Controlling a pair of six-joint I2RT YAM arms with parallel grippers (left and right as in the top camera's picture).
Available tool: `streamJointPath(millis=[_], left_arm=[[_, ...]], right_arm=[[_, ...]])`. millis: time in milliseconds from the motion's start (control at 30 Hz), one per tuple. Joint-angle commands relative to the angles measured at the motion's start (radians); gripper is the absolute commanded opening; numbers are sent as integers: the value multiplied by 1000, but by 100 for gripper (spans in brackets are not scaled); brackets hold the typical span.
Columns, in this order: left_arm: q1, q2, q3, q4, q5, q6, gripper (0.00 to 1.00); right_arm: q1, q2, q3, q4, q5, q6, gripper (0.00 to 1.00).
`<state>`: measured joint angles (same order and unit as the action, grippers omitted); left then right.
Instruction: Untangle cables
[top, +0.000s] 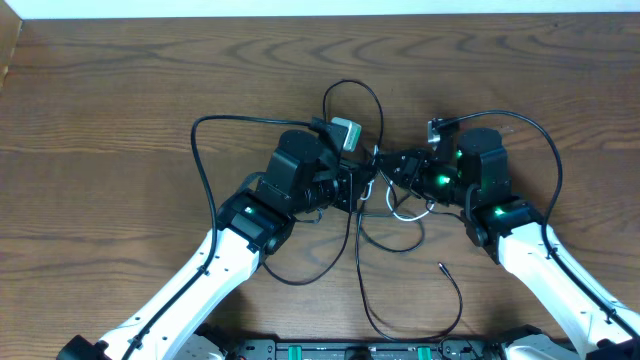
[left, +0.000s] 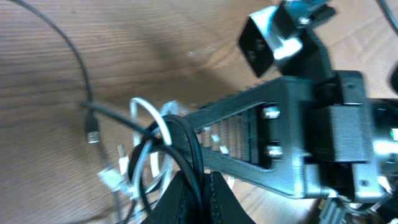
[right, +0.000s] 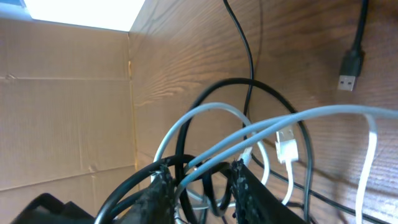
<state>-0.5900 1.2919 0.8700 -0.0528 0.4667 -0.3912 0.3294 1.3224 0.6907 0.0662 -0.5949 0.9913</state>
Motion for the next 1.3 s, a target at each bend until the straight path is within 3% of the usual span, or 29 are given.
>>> streamJointPath(millis=[0,33,200,400,567,633,700,800,900,1033,1133,1267], left_arm=[[-3,-24,18,23,98,14,8],[-3,-24,18,21,99,13,8],[2,-24,18,17,98,19,8],[45,-25,18,16,98,36,8],[91,-25,18,13,98,36,8],[96,-25,18,10,98,36,8],[93,-25,18,9,99,35,8],[86,-25,18,10,99,36,7],[87,-24,18,9,99,36,8],[86,-24,18,10,99,36,8],[79,-24,18,10,99,36,8],[63,-24,18,10,98,36,8]], right_arm=[[11,27,3,-2,16,4,8],[11,27,3,-2,16,3,1],[10,28,3,-31,53,-147,1],[-66,24,3,-331,349,-220,1],[-211,24,3,-517,473,-302,1],[-265,24,3,-526,423,-348,1],[-324,24,3,-492,209,-401,1],[-369,24,3,-394,-111,-431,16],[-387,24,3,-254,-337,-393,25],[-372,24,3,-144,-407,-211,31],[-322,24,3,-118,-400,-157,37],[-217,24,3,-118,-303,-87,36]])
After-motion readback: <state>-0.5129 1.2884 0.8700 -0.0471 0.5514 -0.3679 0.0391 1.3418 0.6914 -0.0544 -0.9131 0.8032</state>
